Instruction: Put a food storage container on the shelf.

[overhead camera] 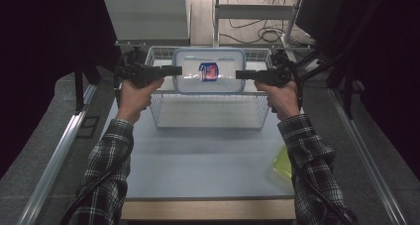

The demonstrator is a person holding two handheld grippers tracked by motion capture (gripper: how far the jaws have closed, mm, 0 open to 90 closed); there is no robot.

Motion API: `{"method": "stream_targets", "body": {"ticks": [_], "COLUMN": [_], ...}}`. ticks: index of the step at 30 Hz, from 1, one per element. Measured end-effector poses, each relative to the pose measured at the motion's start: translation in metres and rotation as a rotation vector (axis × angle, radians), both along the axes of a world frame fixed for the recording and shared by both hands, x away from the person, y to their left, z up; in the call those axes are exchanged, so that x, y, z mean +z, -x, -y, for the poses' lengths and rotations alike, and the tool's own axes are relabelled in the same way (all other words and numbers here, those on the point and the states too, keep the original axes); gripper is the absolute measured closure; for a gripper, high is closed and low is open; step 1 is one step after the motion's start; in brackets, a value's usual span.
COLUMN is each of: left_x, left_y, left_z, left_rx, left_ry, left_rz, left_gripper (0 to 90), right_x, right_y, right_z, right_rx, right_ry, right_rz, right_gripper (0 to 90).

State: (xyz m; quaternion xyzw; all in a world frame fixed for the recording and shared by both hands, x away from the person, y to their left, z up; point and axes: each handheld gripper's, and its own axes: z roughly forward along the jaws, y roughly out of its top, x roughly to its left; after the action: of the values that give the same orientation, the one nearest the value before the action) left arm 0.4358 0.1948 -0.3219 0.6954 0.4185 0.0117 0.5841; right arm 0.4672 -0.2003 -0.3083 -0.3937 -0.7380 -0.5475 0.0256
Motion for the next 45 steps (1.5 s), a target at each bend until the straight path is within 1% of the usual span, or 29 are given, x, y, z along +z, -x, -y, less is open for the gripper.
{"method": "stream_targets", "body": {"ticks": [1, 6, 7, 10, 11, 12, 14, 15, 16, 17, 18, 19, 20, 21, 22, 23, 24, 25, 26, 30, 31, 32, 33, 34, 38, 40, 41, 42, 45], "left_x": [0.001, 0.003, 0.003, 0.001, 0.0, -0.002, -0.002, -0.001, 0.001, 0.001, 0.003, 0.005, 0.007, 0.007, 0.007, 0.006, 0.006, 0.004, 0.003, 0.003, 0.004, 0.006, 0.006, 0.007, 0.009, 0.008, 0.006, 0.006, 0.0], "left_y": [0.001, 0.001, 0.0, -0.001, -0.003, -0.004, -0.004, -0.005, -0.006, -0.006, -0.006, -0.005, -0.004, -0.004, -0.004, -0.004, -0.004, -0.005, -0.006, -0.005, -0.005, 0.0, 0.0, 0.002, 0.005, 0.011, 0.014, 0.014, 0.023], "left_z": [0.003, 0.005, 0.005, 0.006, 0.006, 0.006, 0.007, 0.007, 0.009, 0.009, 0.01, 0.011, 0.015, 0.017, 0.018, 0.018, 0.018, 0.018, 0.018, 0.018, 0.019, 0.021, 0.021, 0.02, 0.018, 0.015, 0.015, 0.015, 0.017], "left_rx": [0.01, 0.025, 0.031, 0.037, 0.038, 0.042, 0.043, 0.044, 0.052, 0.052, 0.064, 0.081, 0.114, 0.122, 0.118, 0.119, 0.119, 0.115, 0.115, 0.126, 0.131, 0.174, 0.174, 0.187, 0.182, 0.161, 0.148, 0.148, 0.125], "left_ry": [-0.033, -0.051, -0.065, -0.069, -0.069, -0.059, -0.059, -0.069, -0.09, -0.09, -0.108, -0.139, -0.206, -0.228, -0.236, -0.219, -0.219, -0.194, -0.187, -0.182, -0.189, -0.233, -0.233, -0.235, -0.23, -0.194, -0.19, -0.19, -0.213], "left_rz": [0.017, 0.015, 0.016, 0.004, -0.006, -0.001, 0.002, 0.004, 0.007, 0.007, 0.012, 0.029, 0.034, 0.039, 0.041, 0.04, 0.04, 0.032, 0.029, 0.03, 0.038, 0.088, 0.088, 0.105, 0.104, 0.102, 0.105, 0.105, 0.105], "left_gripper": [48.3, 46.9, 46.1, 40.6, 40.6, 38.7, 38.7, 38.8, 38.1, 37.0, 36.4, 36.4, 37.1, 36.8, 36.6, 37.1, 39.2, 39.5, 40.5, 40.4, 40.4, 40.4, 40.5, 40.4, 38.0, 36.3, 35.3, 34.0, 30.1], "right_x": [0.0, 0.001, 0.001, -0.001, -0.002, -0.003, -0.003, -0.003, -0.003, -0.003, -0.003, -0.003, -0.002, -0.002, -0.001, 0.0, 0.0, 0.001, 0.001, 0.001, 0.001, 0.002, 0.002, 0.003, 0.005, 0.006, 0.006, 0.006, 0.004], "right_y": [0.0, 0.0, 0.0, 0.0, 0.0, 0.0, 0.0, 0.0, 0.0, 0.0, 0.001, 0.001, 0.002, 0.002, 0.002, 0.002, 0.002, 0.002, 0.002, 0.002, 0.002, 0.003, 0.003, 0.004, 0.007, 0.011, 0.012, 0.012, 0.023], "right_z": [0.0, -0.001, 0.0, 0.001, 0.0, -0.002, -0.002, -0.002, -0.002, -0.002, -0.002, -0.002, -0.002, -0.002, -0.002, -0.002, -0.002, -0.003, -0.003, -0.004, -0.004, -0.005, -0.005, -0.005, -0.005, -0.003, -0.003, -0.003, -0.001], "right_rx": [-0.006, -0.031, -0.047, -0.05, -0.043, -0.056, -0.058, -0.058, -0.059, -0.059, -0.065, -0.065, -0.07, -0.078, -0.09, -0.102, -0.108, -0.112, -0.114, -0.134, -0.134, -0.153, -0.153, -0.174, -0.163, -0.147, -0.144, -0.144, -0.117], "right_ry": [-0.002, 0.023, 0.051, 0.06, 0.06, 0.068, 0.066, 0.067, 0.076, 0.076, 0.074, 0.074, 0.058, 0.052, 0.05, 0.046, 0.046, 0.048, 0.051, 0.053, 0.053, 0.054, 0.054, 0.045, 0.052, 0.054, 0.057, 0.057, 0.093], "right_rz": [0.005, 0.011, 0.01, 0.008, 0.007, 0.006, 0.004, 0.003, 0.008, 0.008, 0.005, 0.005, 0.003, 0.003, 0.009, 0.019, 0.021, 0.022, 0.025, 0.038, 0.038, 0.048, 0.048, 0.063, 0.075, 0.081, 0.085, 0.085, 0.115], "right_gripper": [51.1, 50.7, 51.7, 53.9, 54.0, 52.7, 53.3, 54.1, 56.6, 56.6, 56.7, 56.7, 56.9, 56.3, 56.7, 57.5, 57.7, 57.7, 57.8, 59.0, 59.0, 59.5, 59.5, 60.8, 60.9, 58.4, 56.9, 56.9, 51.4]}}
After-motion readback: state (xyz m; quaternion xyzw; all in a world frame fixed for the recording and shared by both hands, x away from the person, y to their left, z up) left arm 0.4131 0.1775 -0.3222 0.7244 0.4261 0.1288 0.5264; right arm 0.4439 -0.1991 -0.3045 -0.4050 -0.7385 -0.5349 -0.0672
